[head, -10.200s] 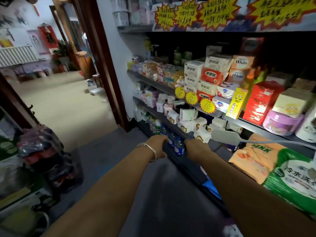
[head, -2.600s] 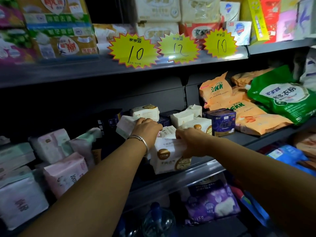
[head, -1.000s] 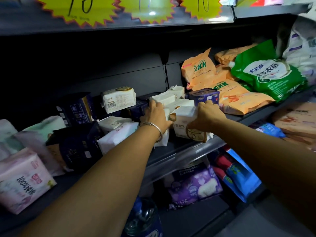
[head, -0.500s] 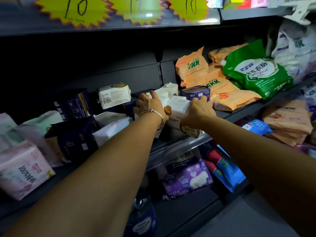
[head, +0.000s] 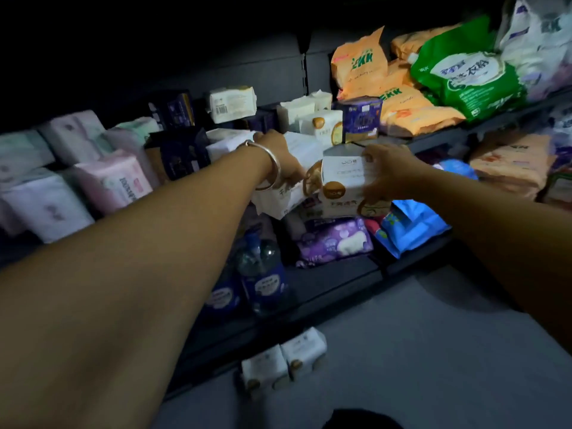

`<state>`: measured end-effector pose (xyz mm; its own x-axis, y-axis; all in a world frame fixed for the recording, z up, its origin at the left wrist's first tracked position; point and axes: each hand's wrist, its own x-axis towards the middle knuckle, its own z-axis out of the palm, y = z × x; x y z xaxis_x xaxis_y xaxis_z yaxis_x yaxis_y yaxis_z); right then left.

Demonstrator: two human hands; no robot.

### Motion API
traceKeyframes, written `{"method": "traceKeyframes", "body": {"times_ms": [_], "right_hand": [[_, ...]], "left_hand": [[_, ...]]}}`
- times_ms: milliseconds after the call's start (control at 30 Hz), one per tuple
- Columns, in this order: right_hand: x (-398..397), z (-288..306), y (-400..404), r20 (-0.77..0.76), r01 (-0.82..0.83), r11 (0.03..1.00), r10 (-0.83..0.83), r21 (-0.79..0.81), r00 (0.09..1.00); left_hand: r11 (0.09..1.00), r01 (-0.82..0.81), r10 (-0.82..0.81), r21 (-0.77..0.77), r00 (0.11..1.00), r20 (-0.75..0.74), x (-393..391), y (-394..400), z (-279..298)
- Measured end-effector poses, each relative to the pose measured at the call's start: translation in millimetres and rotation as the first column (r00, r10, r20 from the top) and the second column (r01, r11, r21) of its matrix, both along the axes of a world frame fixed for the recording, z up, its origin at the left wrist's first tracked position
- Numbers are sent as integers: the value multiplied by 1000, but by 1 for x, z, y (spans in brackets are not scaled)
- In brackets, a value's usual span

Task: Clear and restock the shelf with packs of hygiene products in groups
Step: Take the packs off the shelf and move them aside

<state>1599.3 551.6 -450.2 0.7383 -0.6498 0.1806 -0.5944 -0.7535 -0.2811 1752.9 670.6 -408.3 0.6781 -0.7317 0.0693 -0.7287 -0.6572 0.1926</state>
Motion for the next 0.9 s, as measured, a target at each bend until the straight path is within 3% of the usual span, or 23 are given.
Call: {"method": "traceKeyframes", "body": {"times_ms": [200,333,633,900], "right_hand": [[-18,-75,40,-171,-51,998,54,26,984],[-8,-146,55,-275,-111,986,141,121,951],[20,-310,68,-377,-68,934,207,350,903],[37,-402,77,-420,-60,903,256,426,870]], "left_hand": [[991,63,-28,122,961,-274,-24,59,-68],[966,12,40,260,981,-192,-14,81,-150],[847,141,15,513,958,-287,0,108,-343],[851,170,-47,497,967,-250,0,127,-448]]}}
